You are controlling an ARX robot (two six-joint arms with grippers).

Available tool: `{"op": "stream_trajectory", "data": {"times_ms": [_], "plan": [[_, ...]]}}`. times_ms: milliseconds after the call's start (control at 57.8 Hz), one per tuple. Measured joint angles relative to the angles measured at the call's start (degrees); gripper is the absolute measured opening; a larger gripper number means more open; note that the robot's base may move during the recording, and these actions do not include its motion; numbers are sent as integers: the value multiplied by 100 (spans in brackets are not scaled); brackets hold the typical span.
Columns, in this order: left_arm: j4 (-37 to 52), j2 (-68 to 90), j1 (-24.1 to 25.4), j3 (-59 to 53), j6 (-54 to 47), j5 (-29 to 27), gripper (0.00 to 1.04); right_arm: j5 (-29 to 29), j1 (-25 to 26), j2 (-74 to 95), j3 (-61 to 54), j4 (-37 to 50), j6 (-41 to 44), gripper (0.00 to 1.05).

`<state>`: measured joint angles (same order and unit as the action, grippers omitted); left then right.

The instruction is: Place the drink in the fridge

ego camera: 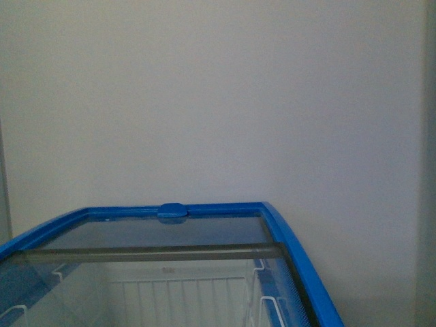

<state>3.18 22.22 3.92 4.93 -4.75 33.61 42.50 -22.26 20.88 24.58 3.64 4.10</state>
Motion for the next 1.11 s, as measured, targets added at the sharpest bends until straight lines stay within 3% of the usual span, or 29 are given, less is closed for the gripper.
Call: {"op": "stream_trajectory", "data": {"times_ms": [104, 398, 501, 726, 1106], "plan": [[535, 767, -76, 116, -1084, 514, 97, 31, 0, 0, 0, 0, 0, 41], [1869, 3274, 232, 813, -4725, 942, 97, 20, 0, 0, 0, 0, 0, 41], [1947, 4065, 251, 1193, -5788, 953, 97, 20, 0, 0, 0, 2, 0, 41], [1971, 4837, 138, 1746, -6454, 929, 97, 20, 0, 0, 0, 0, 0, 41], [2184, 6063, -269, 2490, -6511, 651, 97, 20, 0, 0, 0, 0, 0, 41]]}}
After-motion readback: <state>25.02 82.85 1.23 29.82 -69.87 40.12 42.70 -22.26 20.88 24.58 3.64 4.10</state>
